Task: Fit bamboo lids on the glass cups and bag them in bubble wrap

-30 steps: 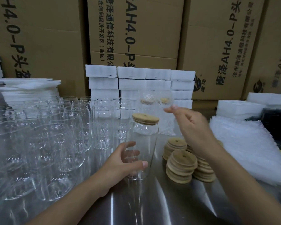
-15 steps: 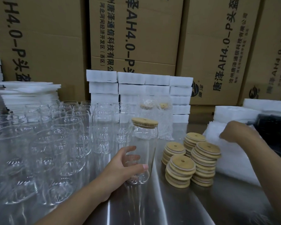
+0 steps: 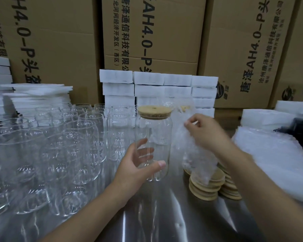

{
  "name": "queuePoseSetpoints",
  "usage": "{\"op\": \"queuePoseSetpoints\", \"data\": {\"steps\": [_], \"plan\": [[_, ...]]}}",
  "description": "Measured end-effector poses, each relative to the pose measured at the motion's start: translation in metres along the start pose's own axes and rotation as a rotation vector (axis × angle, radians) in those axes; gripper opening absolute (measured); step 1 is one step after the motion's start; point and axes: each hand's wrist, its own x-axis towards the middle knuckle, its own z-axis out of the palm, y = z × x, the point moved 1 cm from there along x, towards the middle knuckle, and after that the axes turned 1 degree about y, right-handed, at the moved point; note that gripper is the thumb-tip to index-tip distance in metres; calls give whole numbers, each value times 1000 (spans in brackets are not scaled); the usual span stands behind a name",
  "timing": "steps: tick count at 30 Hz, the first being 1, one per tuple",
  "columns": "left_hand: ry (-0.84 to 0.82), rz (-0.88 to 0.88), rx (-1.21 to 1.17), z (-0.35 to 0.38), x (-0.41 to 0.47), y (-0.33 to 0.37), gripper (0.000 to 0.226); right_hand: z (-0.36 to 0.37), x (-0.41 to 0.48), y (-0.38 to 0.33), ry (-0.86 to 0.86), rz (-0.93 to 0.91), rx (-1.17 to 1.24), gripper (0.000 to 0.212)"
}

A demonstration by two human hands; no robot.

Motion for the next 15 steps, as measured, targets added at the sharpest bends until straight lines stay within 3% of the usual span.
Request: {"op": "queuePoseSetpoints", "data": {"steps": [7, 10, 15], "plan": [[147, 93, 60, -3, 1, 6, 80, 82, -26, 6, -301, -84, -79, 12], [191, 114, 65, -3, 1, 7, 78, 88, -35, 5, -347, -190, -120, 11], [226, 117, 60, -5, 1, 8, 83, 84, -39, 9, -387, -217, -169, 19]]}}
